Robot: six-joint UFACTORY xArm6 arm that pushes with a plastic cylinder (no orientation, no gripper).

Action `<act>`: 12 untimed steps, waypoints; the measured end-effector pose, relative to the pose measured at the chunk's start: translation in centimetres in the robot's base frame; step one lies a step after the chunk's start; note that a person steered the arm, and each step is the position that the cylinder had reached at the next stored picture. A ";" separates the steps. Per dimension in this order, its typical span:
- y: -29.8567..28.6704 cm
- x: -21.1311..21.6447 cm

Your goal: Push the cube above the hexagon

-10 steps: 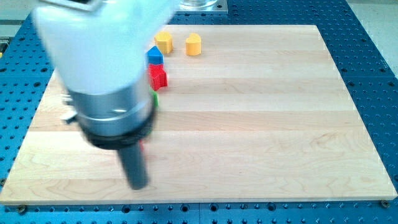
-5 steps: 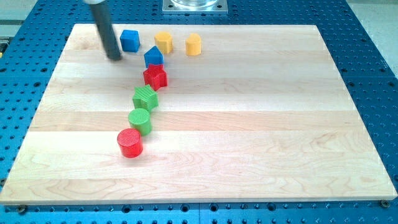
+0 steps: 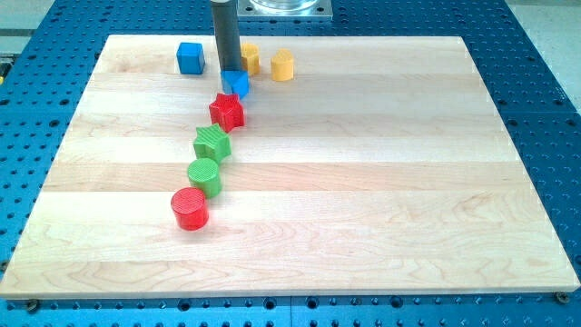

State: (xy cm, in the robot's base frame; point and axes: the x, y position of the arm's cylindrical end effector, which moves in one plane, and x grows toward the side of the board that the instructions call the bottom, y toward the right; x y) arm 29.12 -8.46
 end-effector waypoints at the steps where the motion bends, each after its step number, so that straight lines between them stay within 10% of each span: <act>1: -0.2 0.0; 5: -12.4 0.9; 8: -10.5 -2.0; 12: -14.0 8.9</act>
State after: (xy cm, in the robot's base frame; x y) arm 38.06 -22.43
